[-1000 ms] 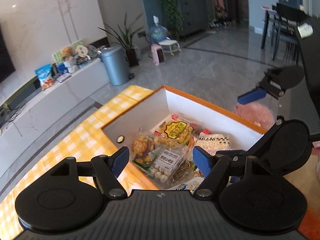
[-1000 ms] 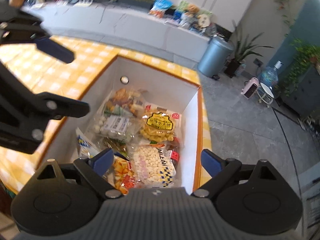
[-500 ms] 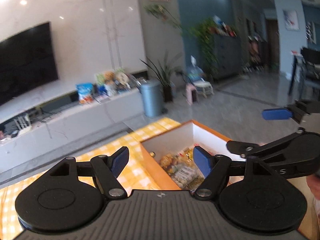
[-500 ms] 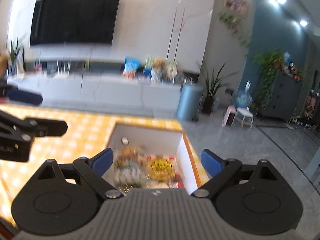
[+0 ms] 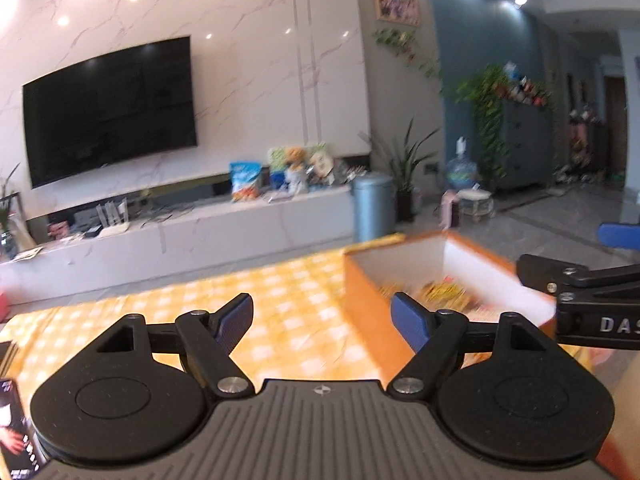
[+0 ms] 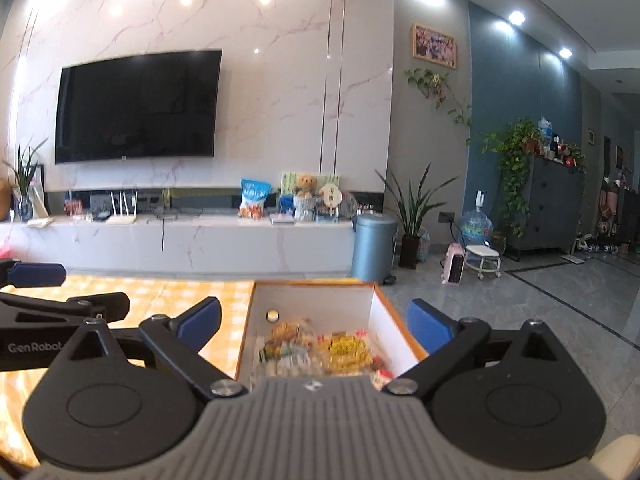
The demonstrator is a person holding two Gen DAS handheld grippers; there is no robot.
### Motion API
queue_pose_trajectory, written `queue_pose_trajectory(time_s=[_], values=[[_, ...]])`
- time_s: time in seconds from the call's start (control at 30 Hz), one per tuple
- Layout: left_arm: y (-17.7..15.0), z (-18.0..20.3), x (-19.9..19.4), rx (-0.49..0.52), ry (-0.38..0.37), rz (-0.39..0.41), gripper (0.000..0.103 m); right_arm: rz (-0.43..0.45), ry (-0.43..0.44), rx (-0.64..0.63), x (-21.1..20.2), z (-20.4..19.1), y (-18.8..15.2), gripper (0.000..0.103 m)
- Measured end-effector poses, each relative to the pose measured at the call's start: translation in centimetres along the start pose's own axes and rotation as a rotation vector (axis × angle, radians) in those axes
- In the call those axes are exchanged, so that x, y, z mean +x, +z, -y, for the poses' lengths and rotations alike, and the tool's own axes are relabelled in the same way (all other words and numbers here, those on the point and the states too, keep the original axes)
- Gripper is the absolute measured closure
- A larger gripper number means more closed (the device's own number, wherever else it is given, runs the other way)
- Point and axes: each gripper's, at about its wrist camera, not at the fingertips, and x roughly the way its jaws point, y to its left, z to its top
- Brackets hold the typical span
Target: Organize snacks
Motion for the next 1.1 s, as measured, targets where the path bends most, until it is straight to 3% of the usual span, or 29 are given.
queue_pose_trajectory(time_s=[0.2,0.47,0.83,1.1], values=[[-1.8,-0.3,1.5,0.003,0.001,-0.089,0.008,-0.099,-0.012,-0.031,2.1,-0.9,-2.7,0.006],[-3.8,-0.1,2.0,0.021,-0.018,-0.159,0.008,-0.215,-0.044,0.027,4.4,-0.4,-4.9,0.006],[-4.2,0.7,2.9,0.040,-0.025,-0.226,0.008,-0.260,-0.073,0.032,5.2,0.2,-5.8,0.006],[-3.7,0.9,2.5,0.046,-0.029,-0.225,0.008,-0.265,-0.079,0.040,5.1,0.4,-5.3,0.006]])
